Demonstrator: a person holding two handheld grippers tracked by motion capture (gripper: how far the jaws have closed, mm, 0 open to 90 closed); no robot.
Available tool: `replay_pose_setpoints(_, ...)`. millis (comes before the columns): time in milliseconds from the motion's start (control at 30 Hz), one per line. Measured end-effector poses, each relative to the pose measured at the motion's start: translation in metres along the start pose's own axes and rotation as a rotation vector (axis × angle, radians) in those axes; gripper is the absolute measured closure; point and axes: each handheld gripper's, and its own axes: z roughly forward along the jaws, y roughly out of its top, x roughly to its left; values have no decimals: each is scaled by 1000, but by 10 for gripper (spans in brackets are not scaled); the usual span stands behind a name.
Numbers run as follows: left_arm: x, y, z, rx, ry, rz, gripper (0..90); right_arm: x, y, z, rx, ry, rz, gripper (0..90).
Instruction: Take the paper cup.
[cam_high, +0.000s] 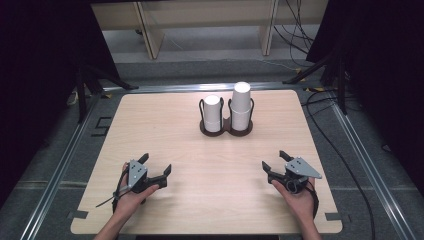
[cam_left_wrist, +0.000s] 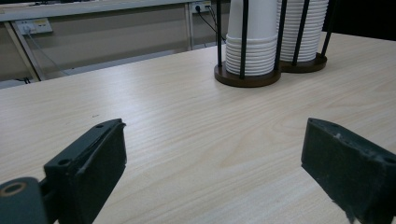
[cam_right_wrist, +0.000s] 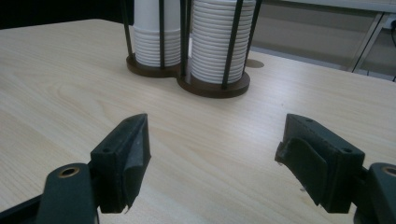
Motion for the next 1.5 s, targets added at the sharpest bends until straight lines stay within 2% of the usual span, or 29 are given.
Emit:
replay_pose_setpoints(67,0,0,0,1,-8,20,57,2,0,0,9,-5,52,246)
replay_pose_setpoints(200,1,2,6,3,-21,6,49,2,4,0,20,30,43,252)
replay_pose_setpoints(233,2,2,10,-14,-31,4,47,0,6,1,2,29,19,252)
replay_pose_setpoints(267,2,3,12,-4,-31,12,45,3,8,1,8,27,65,252)
replay_pose_setpoints(300,2,3,12,-4,-31,12,45,3,8,1,8,27,65,252)
replay_pose_setpoints(333,3,6,16,-16,-36,28,45,3,13,4,-12,42,37,252)
replay_pose_setpoints(367,3,6,16,-16,-36,28,45,3,13,4,-12,42,37,252)
replay_pose_setpoints(400,3,10,18,-11,-42,31,45,8,18,7,-12,74,53,252)
replay_pose_setpoints(467,3,17,25,-26,-73,44,48,11,22,9,-21,76,36,254)
replay_pose_setpoints(500,3,17,25,-26,-73,44,52,11,22,9,-21,76,36,254)
replay_pose_setpoints(533,1,21,32,-29,-91,57,52,16,27,12,-33,75,32,256)
replay_pose_setpoints(567,1,21,32,-29,-91,57,55,19,30,14,-18,94,56,257)
replay_pose_setpoints(633,-2,24,40,-22,-115,73,55,21,33,15,-14,75,42,259)
replay_pose_setpoints(667,-6,26,47,-26,-131,92,54,23,38,19,-21,77,13,263)
replay_pose_setpoints(700,-6,26,47,-26,-131,92,55,25,41,20,-16,76,23,265)
replay_pose_setpoints(733,-8,29,52,-7,-143,93,55,24,44,23,-37,71,-6,266)
replay_pose_setpoints(767,-10,30,55,-14,-147,87,55,27,46,24,-10,70,23,267)
replay_pose_setpoints(800,-11,32,57,-19,-150,87,55,27,49,28,-32,76,0,267)
replay_pose_setpoints(833,-11,33,60,-28,-154,89,55,29,52,30,-12,87,26,267)
replay_pose_setpoints(867,-11,33,60,-28,-154,89,55,29,52,30,-12,87,26,267)
replay_pose_setpoints(967,-11,39,68,-25,-152,106,56,31,62,43,-28,101,10,271)
replay_pose_setpoints(1033,-10,40,70,-18,-152,110,61,33,68,48,-21,102,21,276)
replay_pose_setpoints(1067,-8,44,76,-22,-158,120,68,32,71,52,-45,112,-13,279)
replay_pose_setpoints(1100,-8,45,80,-21,-161,130,72,35,74,54,-27,115,8,282)
replay_pose_setpoints(1200,-8,48,88,-26,-163,137,77,36,78,60,-47,111,-16,286)
replay_pose_setpoints(1233,-8,50,90,-23,-165,139,81,38,83,65,-30,120,-16,289)
replay_pose_setpoints(1267,-9,53,98,-34,-177,160,86,39,85,67,-32,121,-12,291)
replay_pose_setpoints(1300,-12,54,101,-20,-181,144,89,39,87,70,-45,121,-30,292)
replay_pose_setpoints(1500,-18,60,122,-4,-206,151,111,42,99,83,-40,146,-22,298)
